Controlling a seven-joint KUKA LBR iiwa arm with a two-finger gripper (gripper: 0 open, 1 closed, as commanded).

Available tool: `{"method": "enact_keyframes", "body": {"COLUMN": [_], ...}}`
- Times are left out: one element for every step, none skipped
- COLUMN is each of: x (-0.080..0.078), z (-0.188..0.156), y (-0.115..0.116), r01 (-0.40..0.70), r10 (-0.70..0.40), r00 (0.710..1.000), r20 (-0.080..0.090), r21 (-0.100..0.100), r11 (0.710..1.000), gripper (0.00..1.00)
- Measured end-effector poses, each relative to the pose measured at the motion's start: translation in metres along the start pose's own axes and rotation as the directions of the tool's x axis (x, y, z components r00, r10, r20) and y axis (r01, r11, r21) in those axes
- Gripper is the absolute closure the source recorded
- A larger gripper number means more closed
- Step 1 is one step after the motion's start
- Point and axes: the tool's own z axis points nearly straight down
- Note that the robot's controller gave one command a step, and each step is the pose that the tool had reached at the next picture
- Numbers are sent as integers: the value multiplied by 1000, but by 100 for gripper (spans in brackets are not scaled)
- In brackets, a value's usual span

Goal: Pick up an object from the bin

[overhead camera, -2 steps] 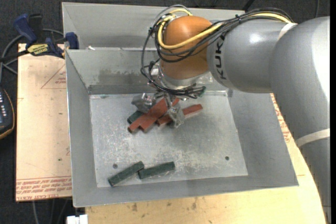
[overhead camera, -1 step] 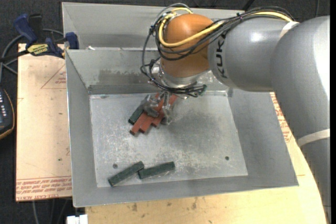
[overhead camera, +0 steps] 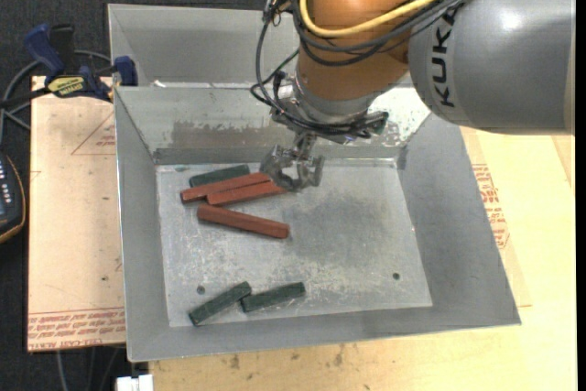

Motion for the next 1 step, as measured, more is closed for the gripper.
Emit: {"method": "enact_keyframes", "body": {"x": [-65], "z": [52], "y": [26], "r01": [-13], "r10": [13], "r00": [1000], "r20": [-4], "r21": [-14], "r11": [1000], "gripper": [100]}}
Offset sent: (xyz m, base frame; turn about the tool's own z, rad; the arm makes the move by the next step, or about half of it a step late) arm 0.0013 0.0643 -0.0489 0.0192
